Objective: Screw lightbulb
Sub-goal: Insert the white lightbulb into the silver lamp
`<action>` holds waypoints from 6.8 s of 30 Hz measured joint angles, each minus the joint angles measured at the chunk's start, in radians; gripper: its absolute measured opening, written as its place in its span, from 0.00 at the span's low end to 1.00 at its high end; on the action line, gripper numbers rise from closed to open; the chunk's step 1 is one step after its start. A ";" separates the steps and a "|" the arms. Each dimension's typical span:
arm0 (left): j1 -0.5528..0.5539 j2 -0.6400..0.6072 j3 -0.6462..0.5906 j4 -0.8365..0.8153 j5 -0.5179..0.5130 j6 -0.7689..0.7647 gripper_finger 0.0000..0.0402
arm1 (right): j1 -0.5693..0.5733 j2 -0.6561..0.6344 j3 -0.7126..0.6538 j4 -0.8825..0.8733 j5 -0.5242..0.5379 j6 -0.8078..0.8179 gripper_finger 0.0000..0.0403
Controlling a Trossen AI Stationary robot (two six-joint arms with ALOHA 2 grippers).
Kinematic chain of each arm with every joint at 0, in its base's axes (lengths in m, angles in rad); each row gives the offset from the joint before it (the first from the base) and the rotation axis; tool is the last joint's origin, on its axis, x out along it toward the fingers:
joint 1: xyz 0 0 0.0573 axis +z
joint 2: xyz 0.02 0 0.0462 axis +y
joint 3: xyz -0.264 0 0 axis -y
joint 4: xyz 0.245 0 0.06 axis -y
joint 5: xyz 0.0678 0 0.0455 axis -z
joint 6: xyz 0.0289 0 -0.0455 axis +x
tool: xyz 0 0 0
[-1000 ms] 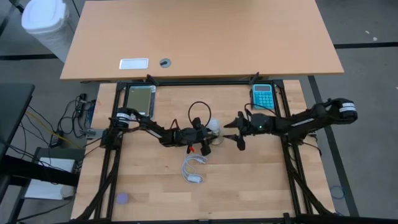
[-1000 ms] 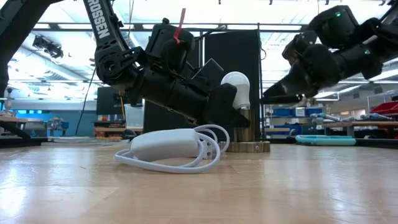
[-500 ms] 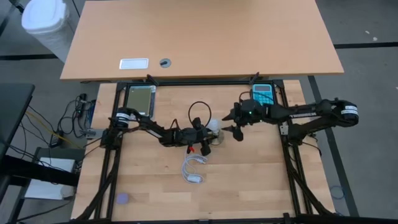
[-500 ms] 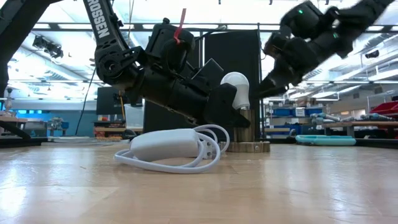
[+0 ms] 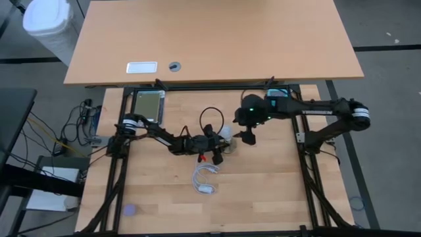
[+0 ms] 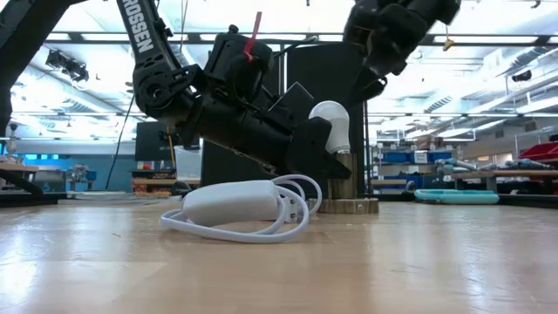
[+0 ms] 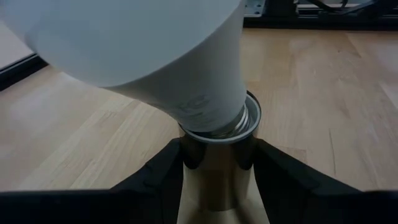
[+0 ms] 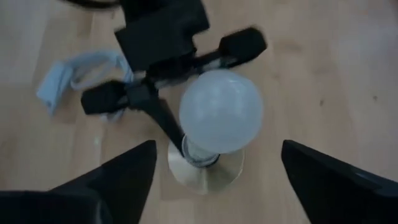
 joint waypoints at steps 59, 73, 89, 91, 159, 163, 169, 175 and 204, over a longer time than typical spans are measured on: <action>0.000 0.001 -0.001 -0.005 0.116 0.077 0.43 | 0.102 0.498 0.489 -0.437 0.013 -0.140 0.66; 0.000 0.001 0.000 -0.005 0.094 0.055 0.43 | 0.105 0.496 0.490 -0.459 0.037 -0.116 0.68; -0.001 0.002 -0.001 -0.003 0.064 0.028 0.43 | 0.131 0.480 0.489 -0.528 0.097 -0.056 0.69; -0.001 0.002 -0.001 -0.005 0.061 0.023 0.43 | 0.138 0.480 0.489 -0.531 0.108 -0.052 0.69; 0.000 0.000 -0.001 -0.013 0.014 -0.040 0.43 | 0.130 0.419 0.489 -0.481 0.204 0.048 0.86; 0.000 0.000 -0.001 -0.013 0.014 -0.043 0.43 | 0.125 0.332 0.490 -0.465 0.251 0.055 0.86; 0.000 0.000 -0.001 -0.013 0.013 -0.044 0.43 | 0.140 0.174 0.372 -0.394 0.293 0.129 0.86; 0.000 0.000 -0.001 -0.013 0.013 -0.035 0.43 | 0.152 -0.021 0.054 -0.140 0.362 0.212 0.86; 0.005 0.000 0.000 -0.029 -0.076 -0.104 0.48 | -0.265 -0.250 -0.461 0.057 0.562 0.604 0.86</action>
